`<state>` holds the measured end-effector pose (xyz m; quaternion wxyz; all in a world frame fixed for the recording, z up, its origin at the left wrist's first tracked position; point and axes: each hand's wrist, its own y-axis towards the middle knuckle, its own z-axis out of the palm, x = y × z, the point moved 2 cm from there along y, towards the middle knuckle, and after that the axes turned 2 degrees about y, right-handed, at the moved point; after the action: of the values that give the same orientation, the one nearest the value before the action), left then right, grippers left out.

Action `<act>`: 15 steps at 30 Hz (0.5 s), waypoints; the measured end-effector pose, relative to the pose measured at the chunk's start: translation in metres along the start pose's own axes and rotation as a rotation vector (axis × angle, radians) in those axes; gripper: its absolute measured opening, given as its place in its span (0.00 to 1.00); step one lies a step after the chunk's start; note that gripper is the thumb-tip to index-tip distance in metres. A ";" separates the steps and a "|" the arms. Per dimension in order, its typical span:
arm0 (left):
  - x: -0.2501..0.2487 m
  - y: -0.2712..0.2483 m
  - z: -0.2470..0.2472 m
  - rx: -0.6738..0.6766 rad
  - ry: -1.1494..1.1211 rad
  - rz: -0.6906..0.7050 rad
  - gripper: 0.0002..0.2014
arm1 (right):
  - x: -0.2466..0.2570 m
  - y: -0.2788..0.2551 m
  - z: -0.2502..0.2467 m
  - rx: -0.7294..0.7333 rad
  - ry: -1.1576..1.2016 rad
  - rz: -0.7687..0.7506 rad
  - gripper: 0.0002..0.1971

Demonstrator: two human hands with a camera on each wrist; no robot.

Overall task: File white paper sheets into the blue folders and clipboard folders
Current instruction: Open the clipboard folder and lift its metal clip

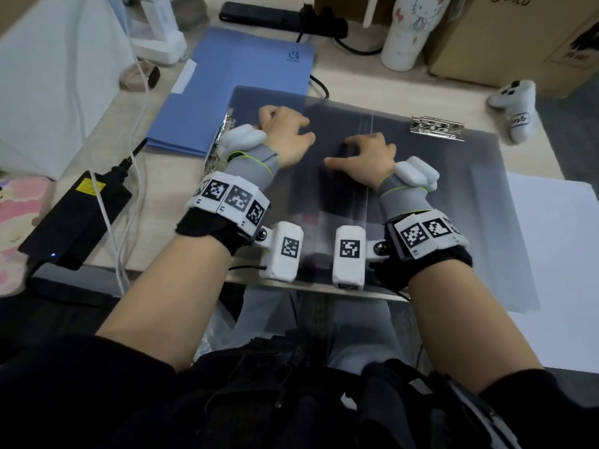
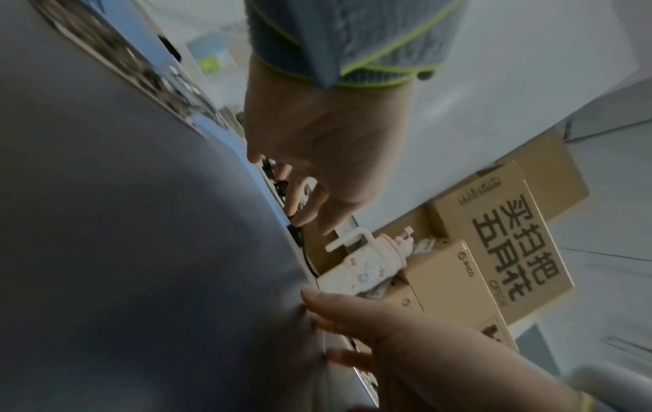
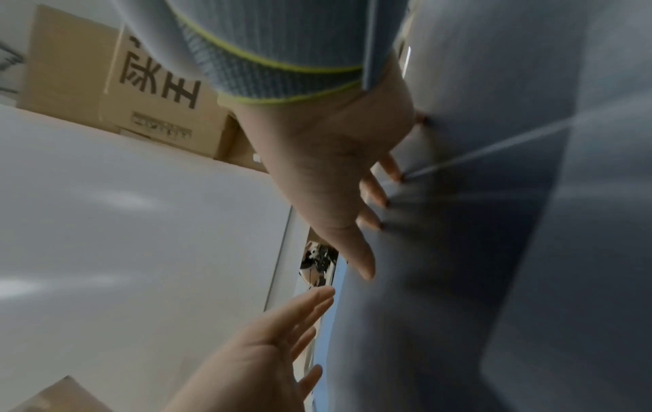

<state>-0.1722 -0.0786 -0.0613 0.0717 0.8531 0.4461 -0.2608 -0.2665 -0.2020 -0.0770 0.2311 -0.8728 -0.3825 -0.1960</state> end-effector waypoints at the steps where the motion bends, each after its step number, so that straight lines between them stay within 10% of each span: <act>1: -0.010 0.002 0.004 0.023 -0.052 0.028 0.20 | -0.005 0.003 -0.008 -0.023 0.048 -0.025 0.29; 8: -0.063 0.028 0.032 0.109 -0.270 0.115 0.15 | -0.051 0.018 -0.054 -0.302 0.159 0.066 0.18; 15: -0.100 0.059 0.074 0.120 -0.270 0.112 0.14 | -0.112 0.031 -0.074 -0.225 -0.175 0.327 0.57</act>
<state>-0.2000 -0.2120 -0.0797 0.0941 0.8365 0.3679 -0.3950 -0.3258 -0.3263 -0.0829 0.1268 -0.9572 -0.2301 -0.1211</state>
